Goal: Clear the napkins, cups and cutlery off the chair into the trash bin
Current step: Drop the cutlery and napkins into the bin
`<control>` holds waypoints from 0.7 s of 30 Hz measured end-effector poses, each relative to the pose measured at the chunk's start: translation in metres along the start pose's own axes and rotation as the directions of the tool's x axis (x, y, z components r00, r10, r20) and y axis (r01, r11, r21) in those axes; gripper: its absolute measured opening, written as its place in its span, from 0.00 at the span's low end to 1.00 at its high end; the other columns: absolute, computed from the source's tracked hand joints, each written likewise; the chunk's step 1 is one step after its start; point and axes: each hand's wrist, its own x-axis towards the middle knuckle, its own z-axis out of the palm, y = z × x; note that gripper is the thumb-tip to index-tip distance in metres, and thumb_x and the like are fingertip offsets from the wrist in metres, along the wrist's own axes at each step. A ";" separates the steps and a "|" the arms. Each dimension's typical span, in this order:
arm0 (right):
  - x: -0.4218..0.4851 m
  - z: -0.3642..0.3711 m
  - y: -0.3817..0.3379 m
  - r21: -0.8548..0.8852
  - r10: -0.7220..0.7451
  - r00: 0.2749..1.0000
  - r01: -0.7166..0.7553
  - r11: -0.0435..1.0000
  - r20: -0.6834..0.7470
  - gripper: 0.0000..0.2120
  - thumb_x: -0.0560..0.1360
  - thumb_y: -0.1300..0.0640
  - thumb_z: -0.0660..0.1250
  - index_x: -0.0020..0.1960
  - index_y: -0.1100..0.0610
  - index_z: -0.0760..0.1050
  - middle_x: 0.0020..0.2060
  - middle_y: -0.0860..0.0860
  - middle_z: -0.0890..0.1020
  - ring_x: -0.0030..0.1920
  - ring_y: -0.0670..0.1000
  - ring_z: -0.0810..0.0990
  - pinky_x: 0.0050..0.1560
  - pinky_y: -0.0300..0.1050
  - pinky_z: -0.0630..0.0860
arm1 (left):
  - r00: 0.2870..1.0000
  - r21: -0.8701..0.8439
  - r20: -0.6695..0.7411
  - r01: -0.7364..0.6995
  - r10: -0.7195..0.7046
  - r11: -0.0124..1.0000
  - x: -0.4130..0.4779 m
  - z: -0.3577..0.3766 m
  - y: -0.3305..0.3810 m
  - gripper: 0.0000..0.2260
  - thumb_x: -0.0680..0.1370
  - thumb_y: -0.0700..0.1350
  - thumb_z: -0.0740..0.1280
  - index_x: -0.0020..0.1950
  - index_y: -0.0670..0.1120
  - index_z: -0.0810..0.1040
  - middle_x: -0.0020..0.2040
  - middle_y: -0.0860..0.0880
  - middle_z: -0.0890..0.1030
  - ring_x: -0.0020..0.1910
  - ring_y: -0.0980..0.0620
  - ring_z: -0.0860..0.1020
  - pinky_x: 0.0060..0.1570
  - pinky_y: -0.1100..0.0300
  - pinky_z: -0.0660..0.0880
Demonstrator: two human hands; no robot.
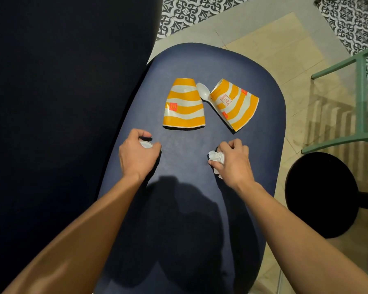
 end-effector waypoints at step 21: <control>-0.063 0.000 -0.005 0.350 -0.120 0.989 0.084 0.933 0.083 0.08 0.73 0.54 0.69 0.42 0.51 0.70 0.41 0.50 0.76 0.40 0.52 0.75 0.37 0.43 0.72 | 0.983 0.005 0.157 -0.094 0.092 0.996 -0.080 0.030 0.015 0.02 0.70 0.47 0.68 0.38 0.51 0.75 0.38 0.54 0.79 0.39 0.54 0.77 0.37 0.63 0.72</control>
